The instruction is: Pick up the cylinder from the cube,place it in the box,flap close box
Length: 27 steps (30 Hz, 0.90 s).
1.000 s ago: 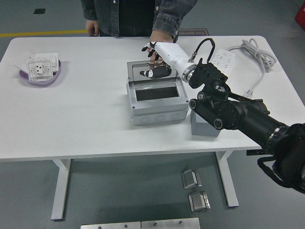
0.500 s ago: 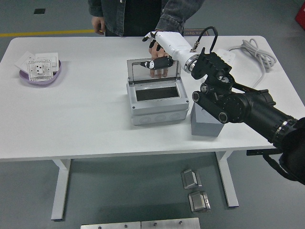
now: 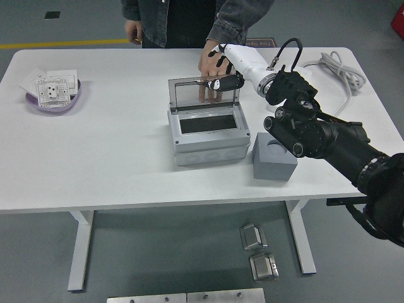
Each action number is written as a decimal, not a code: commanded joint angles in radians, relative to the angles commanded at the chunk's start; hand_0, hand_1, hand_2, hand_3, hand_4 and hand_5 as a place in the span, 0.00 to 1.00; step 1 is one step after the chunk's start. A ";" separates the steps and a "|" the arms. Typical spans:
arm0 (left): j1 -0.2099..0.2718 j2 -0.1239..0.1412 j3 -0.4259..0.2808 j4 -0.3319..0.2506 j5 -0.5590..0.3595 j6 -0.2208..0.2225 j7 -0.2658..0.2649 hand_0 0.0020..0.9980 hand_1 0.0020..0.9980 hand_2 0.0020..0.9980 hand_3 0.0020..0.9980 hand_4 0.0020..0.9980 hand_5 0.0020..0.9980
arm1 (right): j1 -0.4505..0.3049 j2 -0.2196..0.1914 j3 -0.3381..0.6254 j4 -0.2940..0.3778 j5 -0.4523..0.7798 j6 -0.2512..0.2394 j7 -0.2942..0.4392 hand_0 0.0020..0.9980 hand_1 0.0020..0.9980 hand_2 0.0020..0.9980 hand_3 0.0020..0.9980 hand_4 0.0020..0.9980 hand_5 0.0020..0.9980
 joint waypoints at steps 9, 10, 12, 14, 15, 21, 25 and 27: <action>0.001 0.000 -0.008 0.000 0.011 -0.001 -0.001 0.68 0.66 0.57 0.59 0.50 0.01 | -0.001 0.014 -0.003 0.002 -0.003 0.005 -0.005 0.69 0.57 0.61 0.75 0.90 0.45; 0.002 0.000 -0.009 0.000 0.012 -0.001 -0.001 0.68 0.66 0.57 0.59 0.50 0.01 | -0.001 0.014 -0.004 0.003 -0.003 0.005 -0.006 0.69 0.57 0.61 0.75 0.90 0.45; 0.005 -0.001 -0.015 0.000 0.018 -0.002 -0.001 0.68 0.66 0.57 0.59 0.50 0.01 | 0.001 0.013 -0.005 0.008 -0.006 0.004 -0.008 0.69 0.57 0.61 0.75 0.90 0.45; 0.007 -0.002 -0.021 0.000 0.024 -0.002 0.000 0.68 0.66 0.57 0.59 0.50 0.01 | 0.004 0.012 -0.004 0.012 -0.010 0.003 -0.012 0.69 0.57 0.61 0.75 0.90 0.45; 0.009 -0.002 -0.024 0.000 0.028 -0.003 0.000 0.68 0.66 0.57 0.59 0.50 0.01 | 0.006 0.010 -0.003 0.014 -0.012 0.003 -0.014 0.71 0.58 0.61 0.75 0.90 0.45; 0.015 -0.002 -0.027 0.000 0.028 -0.003 0.000 0.68 0.66 0.57 0.59 0.50 0.01 | 0.020 0.007 -0.004 0.020 -0.028 0.008 -0.027 0.68 0.54 0.61 0.75 0.90 0.46; 0.020 -0.004 -0.037 0.000 0.037 -0.004 0.002 0.68 0.66 0.57 0.59 0.50 0.01 | 0.032 0.003 -0.006 0.023 -0.037 0.014 -0.038 0.68 0.54 0.61 0.75 0.90 0.46; 0.021 -0.004 -0.040 0.000 0.040 -0.004 0.002 0.68 0.66 0.57 0.59 0.50 0.01 | 0.036 0.001 -0.006 0.022 -0.038 0.016 -0.040 0.62 0.51 0.61 0.75 0.90 0.47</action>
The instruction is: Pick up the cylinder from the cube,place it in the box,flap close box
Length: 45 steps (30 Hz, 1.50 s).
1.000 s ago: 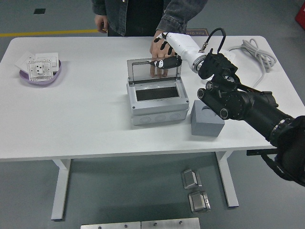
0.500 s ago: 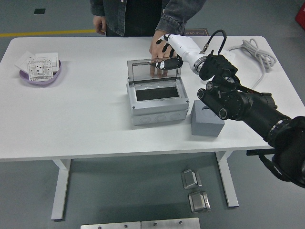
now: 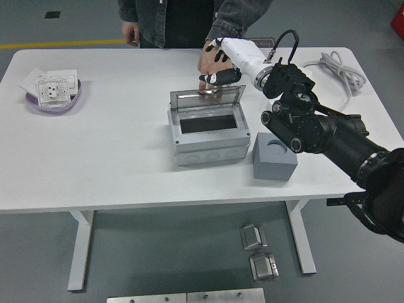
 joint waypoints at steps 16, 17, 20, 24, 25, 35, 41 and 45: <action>0.003 -0.009 -0.013 0.000 0.011 -0.002 -0.002 0.68 0.66 0.56 0.59 0.50 0.02 | -0.042 -0.023 -0.017 0.086 0.001 -0.011 -0.025 0.53 0.47 0.61 0.75 0.92 0.51; 0.003 -0.010 -0.016 0.000 0.013 -0.002 -0.002 0.68 0.66 0.56 0.59 0.50 0.02 | -0.047 -0.026 -0.019 0.102 -0.001 -0.012 -0.029 0.54 0.48 0.61 0.75 0.92 0.51; 0.005 -0.012 -0.021 0.000 0.016 -0.001 -0.002 0.68 0.66 0.56 0.59 0.50 0.02 | -0.061 -0.039 -0.026 0.152 -0.009 -0.015 -0.042 0.54 0.48 0.61 0.75 0.92 0.51; 0.005 -0.015 -0.011 0.000 0.003 0.000 -0.003 0.68 0.66 0.56 0.59 0.50 0.02 | -0.085 -0.062 -0.040 0.229 -0.017 -0.013 -0.064 0.54 0.48 0.62 0.75 0.92 0.52; 0.005 -0.016 -0.006 0.000 -0.003 0.000 -0.004 0.68 0.66 0.56 0.59 0.50 0.02 | -0.091 -0.070 -0.045 0.249 -0.019 -0.013 -0.069 0.54 0.48 0.62 0.75 0.92 0.52; 0.008 -0.023 0.000 0.000 -0.016 0.001 -0.005 0.68 0.66 0.56 0.59 0.50 0.02 | -0.163 -0.130 -0.070 0.374 -0.010 -0.015 -0.097 0.54 0.48 0.62 0.76 0.92 0.52; 0.010 -0.024 0.003 0.000 -0.021 0.002 -0.005 0.68 0.66 0.56 0.59 0.49 0.03 | -0.198 -0.165 -0.048 0.435 -0.024 -0.017 -0.115 0.52 0.47 0.62 0.76 0.91 0.53; 0.011 -0.025 0.007 0.000 -0.029 0.004 -0.005 0.68 0.66 0.56 0.59 0.49 0.03 | -0.228 -0.187 -0.022 0.495 -0.052 -0.014 -0.142 0.52 0.47 0.62 0.76 0.91 0.53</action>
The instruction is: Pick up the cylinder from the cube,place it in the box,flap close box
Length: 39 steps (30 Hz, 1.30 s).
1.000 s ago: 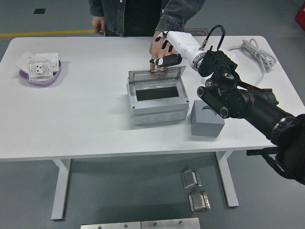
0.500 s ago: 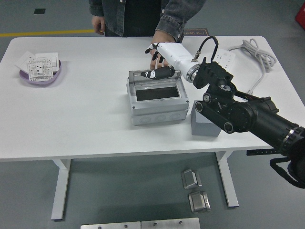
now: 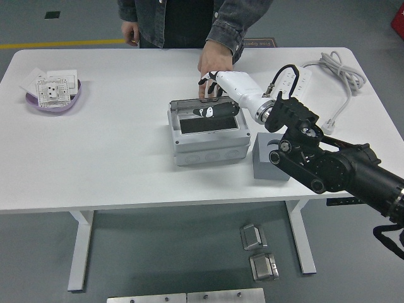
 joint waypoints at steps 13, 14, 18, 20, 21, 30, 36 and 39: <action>-0.001 -0.002 0.025 0.000 -0.036 0.005 0.000 0.68 0.66 0.56 0.59 0.49 0.03 | -0.096 -0.011 0.011 0.063 0.020 -0.032 -0.020 0.46 0.48 0.62 0.76 0.90 0.53; -0.001 -0.002 0.026 0.000 -0.037 0.006 0.000 0.68 0.66 0.56 0.59 0.49 0.03 | -0.099 -0.011 0.015 0.064 0.019 -0.033 -0.021 0.46 0.48 0.62 0.76 0.90 0.53; 0.000 -0.001 0.028 0.000 -0.036 0.005 0.000 0.68 0.66 0.56 0.59 0.49 0.02 | -0.113 -0.020 0.054 0.074 -0.006 -0.027 -0.032 0.47 0.50 0.62 0.78 0.87 0.55; 0.001 0.000 0.018 0.000 -0.025 0.004 0.000 0.68 0.66 0.56 0.59 0.49 0.02 | -0.128 -0.037 0.091 0.095 -0.034 -0.010 -0.047 0.47 0.50 0.62 0.78 0.87 0.55; 0.001 0.000 0.012 0.000 -0.019 0.004 0.000 0.68 0.66 0.56 0.59 0.49 0.03 | -0.137 -0.047 0.111 0.109 -0.048 -0.001 -0.054 0.48 0.51 0.63 0.78 0.87 0.56; 0.016 -0.005 -0.086 0.000 0.074 -0.004 -0.001 0.68 0.66 0.56 0.59 0.49 0.03 | -0.302 -0.152 0.379 0.300 -0.146 0.097 -0.163 0.47 0.50 0.63 0.78 0.87 0.56; 0.017 -0.012 -0.077 0.000 0.063 -0.004 -0.004 0.68 0.66 0.56 0.59 0.49 0.03 | -0.438 -0.115 0.601 0.363 -0.024 0.158 -0.208 0.45 0.48 0.60 0.72 0.87 0.56; 0.016 -0.015 -0.061 0.000 0.045 -0.002 -0.006 0.68 0.66 0.56 0.59 0.49 0.03 | -0.501 -0.092 0.716 0.359 0.037 0.137 -0.158 0.54 0.51 0.63 0.71 0.85 0.56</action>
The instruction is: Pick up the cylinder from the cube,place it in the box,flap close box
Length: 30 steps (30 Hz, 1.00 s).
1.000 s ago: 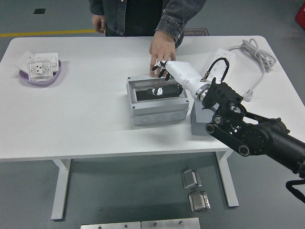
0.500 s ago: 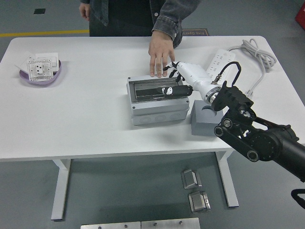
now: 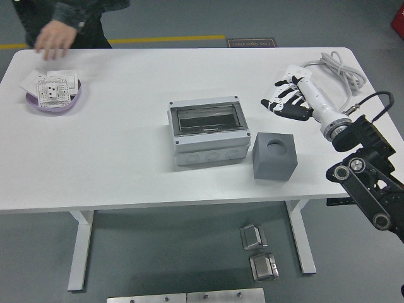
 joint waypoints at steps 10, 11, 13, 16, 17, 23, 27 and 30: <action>0.003 -0.006 -0.010 0.000 0.008 -0.001 -0.002 0.68 0.66 0.56 0.59 0.49 0.03 | -0.071 -0.018 0.252 0.015 0.033 -0.144 0.212 0.66 0.61 0.65 0.71 0.84 0.57; 0.002 -0.006 -0.009 0.000 0.007 0.000 -0.002 0.68 0.66 0.56 0.59 0.49 0.03 | -0.071 -0.023 0.260 0.019 0.023 -0.153 0.229 0.66 0.61 0.65 0.71 0.84 0.57; 0.001 -0.007 -0.006 0.000 0.004 0.000 -0.002 0.68 0.66 0.56 0.59 0.49 0.03 | -0.070 -0.033 0.269 0.028 0.006 -0.167 0.256 0.88 0.66 0.69 0.69 0.85 0.58; 0.000 -0.008 -0.005 0.000 0.004 -0.001 -0.002 0.68 0.66 0.56 0.59 0.49 0.03 | -0.068 -0.048 0.265 0.040 -0.012 -0.176 0.272 0.88 0.66 0.69 0.69 0.85 0.58; 0.000 -0.008 -0.005 0.000 0.004 -0.001 -0.002 0.68 0.66 0.56 0.59 0.49 0.03 | -0.068 -0.050 0.263 0.042 -0.013 -0.178 0.273 0.88 0.66 0.69 0.69 0.85 0.58; 0.001 -0.008 -0.009 0.000 0.008 -0.001 -0.001 0.68 0.66 0.56 0.59 0.49 0.03 | -0.067 -0.051 0.254 0.054 -0.018 -0.189 0.286 1.00 0.64 0.66 0.63 0.88 0.60; 0.001 -0.009 -0.006 0.000 0.006 0.000 -0.001 0.68 0.66 0.56 0.59 0.49 0.03 | -0.065 -0.046 0.242 0.061 -0.043 -0.200 0.288 1.00 0.63 0.64 0.60 0.87 0.58; 0.000 -0.009 0.003 0.000 -0.003 0.000 -0.001 0.68 0.65 0.56 0.59 0.49 0.03 | -0.064 -0.042 0.230 0.065 -0.060 -0.213 0.289 1.00 0.63 0.65 0.61 0.86 0.57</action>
